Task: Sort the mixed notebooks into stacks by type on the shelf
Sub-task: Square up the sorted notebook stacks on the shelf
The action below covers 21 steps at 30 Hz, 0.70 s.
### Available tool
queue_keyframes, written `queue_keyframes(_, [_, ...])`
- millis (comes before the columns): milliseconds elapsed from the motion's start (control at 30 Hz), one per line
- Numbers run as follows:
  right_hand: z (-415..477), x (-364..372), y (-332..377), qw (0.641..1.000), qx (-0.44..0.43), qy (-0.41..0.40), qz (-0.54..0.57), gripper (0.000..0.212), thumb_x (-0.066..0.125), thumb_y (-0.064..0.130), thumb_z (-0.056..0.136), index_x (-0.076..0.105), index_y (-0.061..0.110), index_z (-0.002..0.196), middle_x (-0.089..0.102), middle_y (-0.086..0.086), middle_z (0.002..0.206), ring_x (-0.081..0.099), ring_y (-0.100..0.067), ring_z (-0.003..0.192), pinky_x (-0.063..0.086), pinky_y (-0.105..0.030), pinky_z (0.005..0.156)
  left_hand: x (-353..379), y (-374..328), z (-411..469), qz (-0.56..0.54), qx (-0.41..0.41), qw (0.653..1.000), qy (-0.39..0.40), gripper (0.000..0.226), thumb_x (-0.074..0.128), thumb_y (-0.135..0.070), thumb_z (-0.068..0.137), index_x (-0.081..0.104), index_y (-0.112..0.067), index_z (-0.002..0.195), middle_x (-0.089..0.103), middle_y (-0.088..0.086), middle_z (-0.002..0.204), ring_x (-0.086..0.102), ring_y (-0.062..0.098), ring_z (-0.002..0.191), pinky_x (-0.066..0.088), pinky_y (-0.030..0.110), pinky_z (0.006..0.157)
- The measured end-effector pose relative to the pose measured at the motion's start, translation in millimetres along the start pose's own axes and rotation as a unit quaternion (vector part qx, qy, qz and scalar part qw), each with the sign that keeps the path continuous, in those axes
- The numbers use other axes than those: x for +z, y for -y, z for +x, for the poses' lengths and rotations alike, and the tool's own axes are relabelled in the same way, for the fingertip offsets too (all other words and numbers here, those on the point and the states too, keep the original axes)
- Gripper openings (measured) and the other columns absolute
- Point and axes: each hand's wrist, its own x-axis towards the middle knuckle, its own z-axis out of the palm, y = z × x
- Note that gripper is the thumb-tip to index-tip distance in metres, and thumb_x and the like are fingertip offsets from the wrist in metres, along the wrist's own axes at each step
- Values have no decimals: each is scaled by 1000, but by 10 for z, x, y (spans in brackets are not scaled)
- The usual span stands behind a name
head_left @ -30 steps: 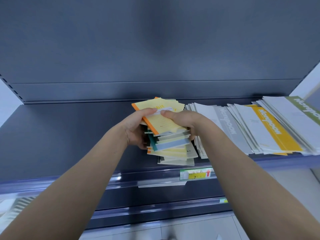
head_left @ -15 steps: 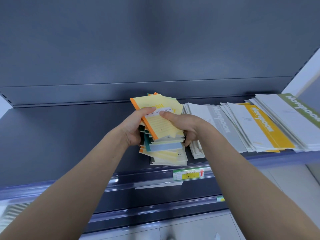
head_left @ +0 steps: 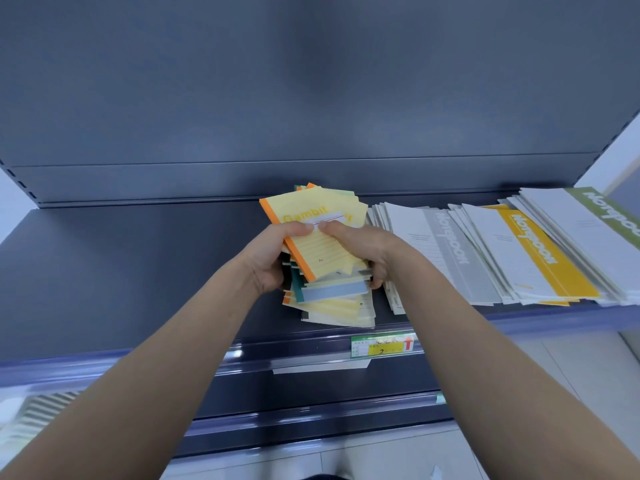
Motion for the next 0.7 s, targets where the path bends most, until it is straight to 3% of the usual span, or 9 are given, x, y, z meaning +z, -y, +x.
queue_keyframes(100, [46,66,23,998,-57,4,40,84,72,69,56,45,27,124,64,5,110,62,-16,95,46,-32,64,-112,10,-45,5,52,999,-2,30,61,-19,84,63,-16,114,69,7,105,63,28,101,50,38,81])
queue_keyframes(167, [61,103,76,989,-114,11,94,88,78,60,57,38,26,127,64,6,112,64,-14,97,51,-32,65,-213,-16,-88,20,97,995,5,42,65,-21,75,62,-15,117,69,7,108,63,27,102,51,37,81])
queue_keyframes(300, [92,133,264,957,-237,28,162,103,90,44,45,33,27,129,62,5,119,64,-15,105,55,-42,84,-414,-166,-219,78,186,979,39,50,63,-16,69,57,-10,118,71,2,91,68,16,71,50,22,51])
queue_keyframes(333, [95,143,306,950,-257,39,172,102,91,36,47,31,25,129,61,2,121,63,-17,106,55,-44,84,-464,-200,-239,106,206,972,49,50,63,-14,69,56,-11,118,71,-1,90,68,14,70,50,22,51])
queue_keyframes(433, [116,196,370,942,-285,83,157,102,92,22,47,34,19,131,63,-7,120,63,-26,107,52,-54,86,-606,-229,-237,179,230,955,59,65,69,-12,69,47,-11,130,66,3,117,65,18,103,53,29,74])
queue_keyframes(500, [96,243,365,942,-294,87,140,97,89,17,49,34,21,129,64,-8,118,63,-26,106,50,-55,88,-691,-184,-207,190,233,953,44,90,75,-11,66,27,-15,142,59,5,127,60,18,113,52,32,82])
queue_keyframes(567, [76,278,351,940,-307,93,116,96,87,14,52,33,23,131,64,-6,117,62,-25,108,49,-54,91,-765,-151,-171,199,235,951,33,122,82,-10,64,-3,-32,148,52,1,135,54,14,119,49,33,90])
queue_keyframes(633, [55,298,333,939,-318,94,93,105,84,8,57,22,28,139,62,-2,120,59,-21,112,47,-50,96,-809,-132,-177,199,230,952,35,131,82,-5,65,-18,-40,143,51,-4,135,54,3,115,49,21,84])
queue_keyframes(700, [8,305,342,938,-326,84,87,118,80,-2,64,2,33,146,58,4,122,54,-17,118,44,-43,100,-824,-137,-174,198,239,950,27,123,84,-7,62,-3,-50,138,48,1,136,54,5,114,51,15,77])
